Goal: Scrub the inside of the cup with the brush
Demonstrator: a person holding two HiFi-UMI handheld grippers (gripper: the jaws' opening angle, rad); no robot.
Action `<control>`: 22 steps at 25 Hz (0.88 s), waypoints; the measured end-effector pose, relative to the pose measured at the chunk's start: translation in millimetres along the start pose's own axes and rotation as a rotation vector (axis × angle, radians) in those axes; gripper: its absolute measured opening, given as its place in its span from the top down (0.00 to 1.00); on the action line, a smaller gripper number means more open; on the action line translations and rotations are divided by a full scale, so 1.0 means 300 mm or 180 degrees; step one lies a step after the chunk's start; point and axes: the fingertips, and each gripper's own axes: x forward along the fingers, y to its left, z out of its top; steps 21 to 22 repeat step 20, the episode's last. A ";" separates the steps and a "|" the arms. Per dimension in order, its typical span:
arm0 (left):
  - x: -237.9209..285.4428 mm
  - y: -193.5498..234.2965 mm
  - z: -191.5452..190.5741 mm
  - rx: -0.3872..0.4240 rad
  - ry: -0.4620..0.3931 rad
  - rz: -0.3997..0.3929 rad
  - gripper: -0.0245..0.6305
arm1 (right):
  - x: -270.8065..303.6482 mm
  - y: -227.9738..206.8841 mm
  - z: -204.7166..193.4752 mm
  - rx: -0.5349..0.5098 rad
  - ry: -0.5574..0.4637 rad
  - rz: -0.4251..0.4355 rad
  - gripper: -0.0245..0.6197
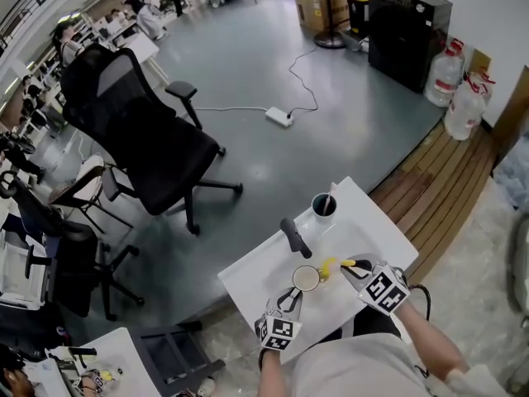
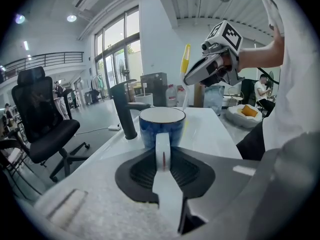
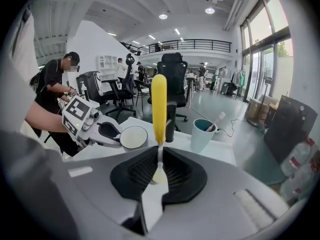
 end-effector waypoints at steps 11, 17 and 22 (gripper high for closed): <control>-0.008 0.003 0.001 -0.0076 -0.0036 0.0016 0.87 | -0.008 0.001 0.008 0.0054 -0.0055 0.0031 0.91; -0.005 0.003 -0.009 -0.0072 0.0004 0.0012 0.87 | -0.011 0.000 0.020 0.0089 -0.0095 0.0040 0.91; -0.006 0.005 -0.006 -0.0081 0.0005 0.0021 0.87 | -0.015 0.002 0.027 0.0094 -0.0107 0.0043 0.91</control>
